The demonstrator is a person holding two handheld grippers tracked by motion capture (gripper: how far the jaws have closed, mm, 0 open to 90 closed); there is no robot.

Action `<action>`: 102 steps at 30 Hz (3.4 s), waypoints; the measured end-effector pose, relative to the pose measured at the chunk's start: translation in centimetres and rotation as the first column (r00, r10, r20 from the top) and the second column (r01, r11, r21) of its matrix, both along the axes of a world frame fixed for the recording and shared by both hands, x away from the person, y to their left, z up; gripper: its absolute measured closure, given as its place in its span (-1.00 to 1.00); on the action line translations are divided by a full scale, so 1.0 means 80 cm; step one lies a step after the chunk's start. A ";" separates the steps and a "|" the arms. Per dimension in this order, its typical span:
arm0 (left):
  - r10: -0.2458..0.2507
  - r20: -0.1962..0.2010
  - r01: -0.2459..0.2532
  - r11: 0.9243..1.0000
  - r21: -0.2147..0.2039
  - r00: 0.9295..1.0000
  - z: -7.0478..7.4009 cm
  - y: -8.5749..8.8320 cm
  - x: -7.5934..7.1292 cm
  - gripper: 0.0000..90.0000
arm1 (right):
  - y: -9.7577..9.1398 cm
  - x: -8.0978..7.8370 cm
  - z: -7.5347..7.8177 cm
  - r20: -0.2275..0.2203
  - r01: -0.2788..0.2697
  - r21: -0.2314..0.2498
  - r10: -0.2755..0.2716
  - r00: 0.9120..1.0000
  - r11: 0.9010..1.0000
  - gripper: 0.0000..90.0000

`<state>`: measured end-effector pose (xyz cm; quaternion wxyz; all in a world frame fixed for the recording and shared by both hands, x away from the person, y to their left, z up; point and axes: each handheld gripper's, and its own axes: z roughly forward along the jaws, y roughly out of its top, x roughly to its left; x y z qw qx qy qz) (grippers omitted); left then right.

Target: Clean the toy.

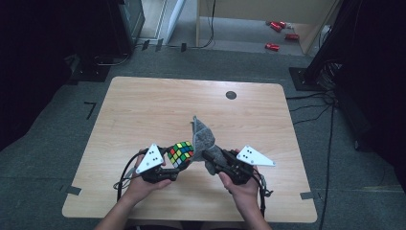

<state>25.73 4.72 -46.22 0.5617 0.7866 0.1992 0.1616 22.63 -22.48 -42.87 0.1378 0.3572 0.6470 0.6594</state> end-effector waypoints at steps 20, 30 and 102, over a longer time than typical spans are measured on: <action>-0.022 0.052 0.020 0.999 0.047 0.998 -0.005 -0.007 -0.006 -0.25 | 0.001 0.008 -0.018 -0.099 0.023 0.013 -0.021 0.995 1.000 0.42; -0.035 0.050 0.033 0.999 0.028 0.998 0.000 -0.008 -0.010 -0.25 | 0.014 0.012 -0.034 -0.108 0.026 -0.113 -0.038 0.993 0.993 0.41; 0.413 -0.211 -0.341 0.889 0.307 0.886 -0.057 0.013 0.086 -0.27 | -0.097 0.048 -0.094 -0.116 0.346 -0.516 -0.465 0.878 0.783 -0.71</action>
